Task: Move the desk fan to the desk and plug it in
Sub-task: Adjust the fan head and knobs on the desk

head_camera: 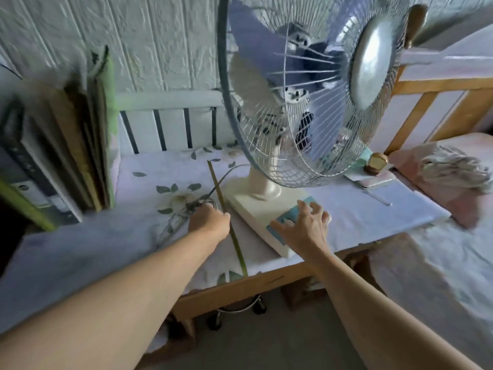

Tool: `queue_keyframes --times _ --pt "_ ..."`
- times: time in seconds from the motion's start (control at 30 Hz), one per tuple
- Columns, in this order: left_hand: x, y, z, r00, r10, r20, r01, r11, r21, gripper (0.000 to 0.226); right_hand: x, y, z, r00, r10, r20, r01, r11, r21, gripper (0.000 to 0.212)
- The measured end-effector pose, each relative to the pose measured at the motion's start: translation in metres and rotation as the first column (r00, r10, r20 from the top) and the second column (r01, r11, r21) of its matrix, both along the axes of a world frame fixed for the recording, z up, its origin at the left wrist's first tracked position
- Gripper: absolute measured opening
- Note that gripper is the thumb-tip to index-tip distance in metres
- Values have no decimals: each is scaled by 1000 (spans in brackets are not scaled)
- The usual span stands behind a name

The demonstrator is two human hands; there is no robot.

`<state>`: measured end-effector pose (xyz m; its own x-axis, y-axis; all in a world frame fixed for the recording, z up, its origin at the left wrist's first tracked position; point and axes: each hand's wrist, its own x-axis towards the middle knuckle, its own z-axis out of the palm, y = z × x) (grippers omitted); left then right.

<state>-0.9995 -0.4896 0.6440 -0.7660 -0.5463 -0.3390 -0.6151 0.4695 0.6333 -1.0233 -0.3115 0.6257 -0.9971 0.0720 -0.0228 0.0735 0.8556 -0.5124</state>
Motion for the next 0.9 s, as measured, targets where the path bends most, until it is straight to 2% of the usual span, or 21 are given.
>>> queue_keyframes --times 0.1,0.23,0.47,0.53,0.7,0.8,0.9 --pt "13 -28 18 994 -95 48 103 977 -188 37 21 -16 12 999 -11 30 10 1000 11 87" --pt "24 -69 36 961 -271 61 271 871 -410 24 34 -39 26 997 4 80 -4 1000 7 84" --pt "35 -116 50 868 -494 -51 316 629 -710 17 29 -79 35 990 83 113 -84 996 4 90" --pt "37 -120 51 835 -549 -34 341 566 -750 18 29 -87 36 989 102 106 -103 995 8 91" --pt "48 -139 34 753 -637 164 506 402 -763 31 32 -113 28 981 159 108 -164 986 37 90" --pt "48 -151 25 724 -663 190 545 382 -747 31 31 -129 24 980 163 116 -169 985 47 92" --pt "39 -163 21 648 -728 224 652 379 -656 25 30 -143 23 984 123 131 -131 990 55 91"
